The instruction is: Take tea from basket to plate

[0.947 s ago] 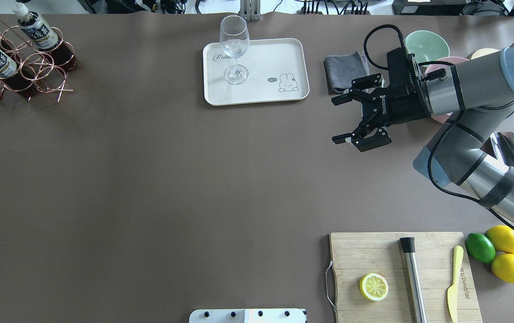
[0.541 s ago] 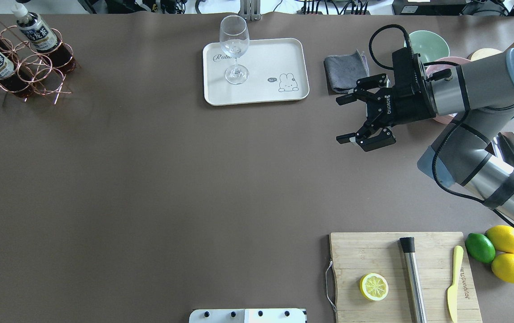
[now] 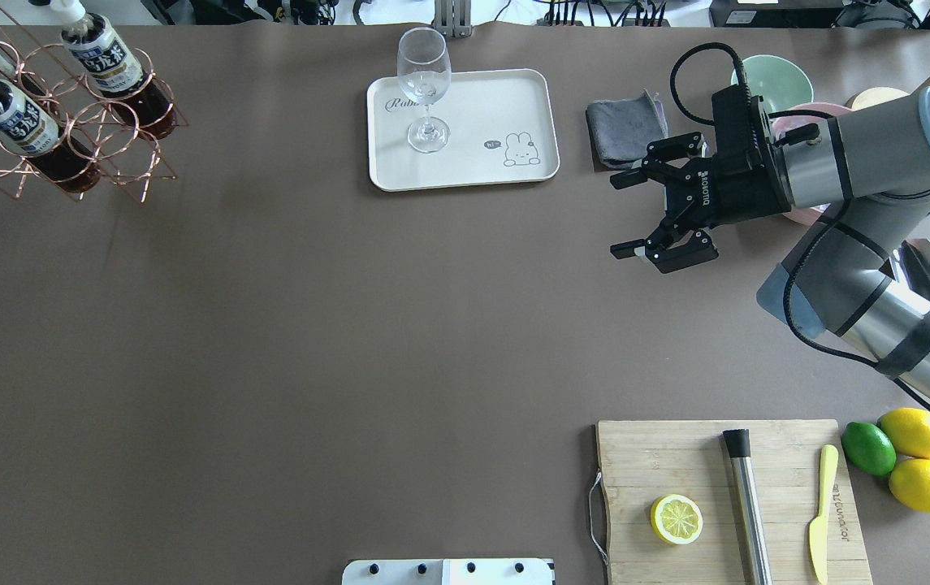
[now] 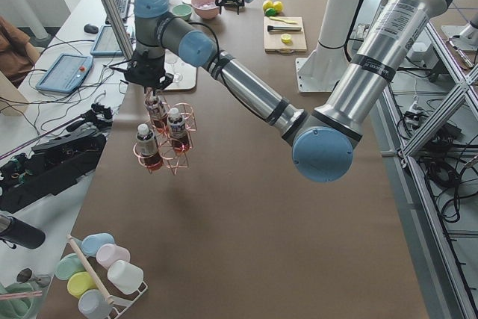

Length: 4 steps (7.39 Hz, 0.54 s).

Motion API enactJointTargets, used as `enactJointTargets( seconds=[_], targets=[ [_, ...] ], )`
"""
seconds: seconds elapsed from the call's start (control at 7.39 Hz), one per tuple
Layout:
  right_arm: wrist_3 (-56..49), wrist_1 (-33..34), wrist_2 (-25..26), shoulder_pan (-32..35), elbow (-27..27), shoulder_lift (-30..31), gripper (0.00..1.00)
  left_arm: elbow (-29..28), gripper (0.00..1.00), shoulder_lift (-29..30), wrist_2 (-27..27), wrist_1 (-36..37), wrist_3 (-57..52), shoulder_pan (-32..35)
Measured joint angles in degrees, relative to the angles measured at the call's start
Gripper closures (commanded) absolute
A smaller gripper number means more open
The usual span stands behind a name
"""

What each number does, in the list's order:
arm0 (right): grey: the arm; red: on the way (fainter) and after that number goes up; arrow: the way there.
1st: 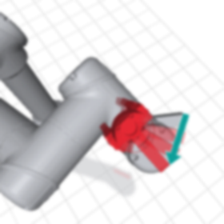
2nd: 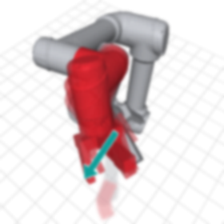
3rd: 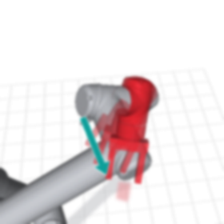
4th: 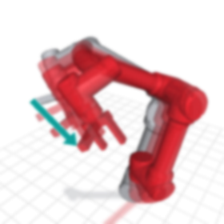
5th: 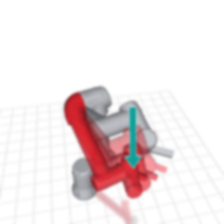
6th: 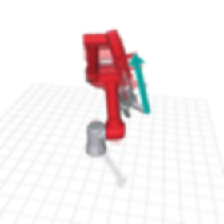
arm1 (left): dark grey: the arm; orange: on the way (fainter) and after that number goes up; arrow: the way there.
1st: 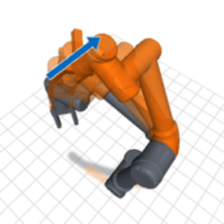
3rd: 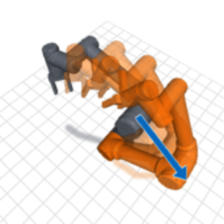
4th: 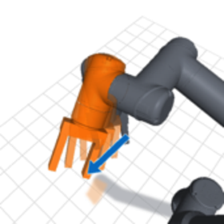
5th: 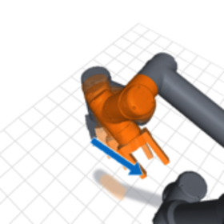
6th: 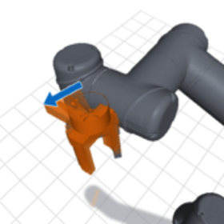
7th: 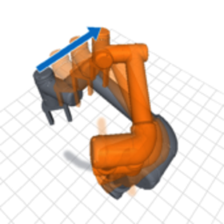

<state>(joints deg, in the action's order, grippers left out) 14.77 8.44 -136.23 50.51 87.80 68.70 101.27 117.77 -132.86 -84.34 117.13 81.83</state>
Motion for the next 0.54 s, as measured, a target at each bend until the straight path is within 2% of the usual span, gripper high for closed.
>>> enactJointTargets(
  seconds=[0.27, 0.54],
  targets=[
    [0.0, 0.0, 0.0, 0.3, 0.0, 0.0, 0.00, 12.1, 1.00, 0.2, 0.4, 10.6, 5.7, -4.4],
    [0.0, 0.0, 0.0, 0.4, 0.0, 0.0, 0.00, 18.9, 1.00, 2.1, 0.5, 15.7, 16.9, -10.8]
  ],
)
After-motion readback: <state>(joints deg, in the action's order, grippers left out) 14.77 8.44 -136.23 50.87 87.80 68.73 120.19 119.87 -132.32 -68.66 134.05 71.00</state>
